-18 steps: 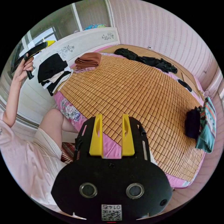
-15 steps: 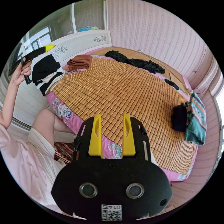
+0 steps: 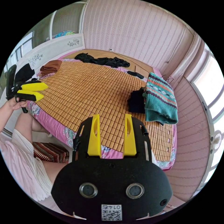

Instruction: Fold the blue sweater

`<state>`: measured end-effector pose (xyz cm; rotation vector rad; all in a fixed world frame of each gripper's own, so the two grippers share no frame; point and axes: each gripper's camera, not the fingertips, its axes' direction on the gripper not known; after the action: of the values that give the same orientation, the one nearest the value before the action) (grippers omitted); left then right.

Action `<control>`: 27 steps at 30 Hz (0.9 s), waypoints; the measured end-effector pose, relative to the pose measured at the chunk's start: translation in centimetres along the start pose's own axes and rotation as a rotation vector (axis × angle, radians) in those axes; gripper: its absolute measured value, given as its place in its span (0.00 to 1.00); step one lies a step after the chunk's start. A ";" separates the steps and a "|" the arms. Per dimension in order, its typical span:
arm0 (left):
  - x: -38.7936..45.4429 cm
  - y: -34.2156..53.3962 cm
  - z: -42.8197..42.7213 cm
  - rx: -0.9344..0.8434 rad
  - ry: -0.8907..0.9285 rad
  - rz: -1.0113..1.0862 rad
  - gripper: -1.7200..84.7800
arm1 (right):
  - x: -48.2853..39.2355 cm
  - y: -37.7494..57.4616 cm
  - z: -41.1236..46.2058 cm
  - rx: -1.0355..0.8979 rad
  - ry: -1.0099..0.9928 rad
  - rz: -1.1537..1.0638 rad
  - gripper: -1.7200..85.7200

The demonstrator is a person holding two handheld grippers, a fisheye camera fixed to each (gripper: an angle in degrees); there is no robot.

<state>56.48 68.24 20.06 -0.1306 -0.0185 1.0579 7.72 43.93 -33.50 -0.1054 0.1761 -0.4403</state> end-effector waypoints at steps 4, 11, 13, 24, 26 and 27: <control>1.6 -2.9 10.4 -0.094 0.027 0.034 0.15 | 6.4 -0.5 1.0 -0.005 0.122 0.055 0.18; 4.2 -8.7 30.9 -0.134 0.160 -0.082 0.15 | 13.2 -3.6 5.0 -0.047 0.169 0.028 0.20; 4.5 -10.2 35.4 -0.143 0.191 -0.104 0.16 | 15.0 -4.5 6.1 -0.039 0.139 0.043 0.20; 1.7 -15.6 50.8 -0.180 0.186 -0.220 0.19 | 21.1 -3.4 8.9 -0.079 0.207 0.017 0.13; 1.6 -15.5 51.9 -0.196 0.213 -0.220 0.19 | 21.9 -2.8 7.6 -0.065 0.181 0.016 0.11; 1.5 -15.4 52.7 -0.219 0.226 -0.202 0.18 | 22.7 -2.1 6.3 -0.043 0.168 0.033 0.10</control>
<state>66.47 67.27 74.02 -0.4372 0.0565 0.8320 28.20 32.61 -30.34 -0.1077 0.3521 -0.4129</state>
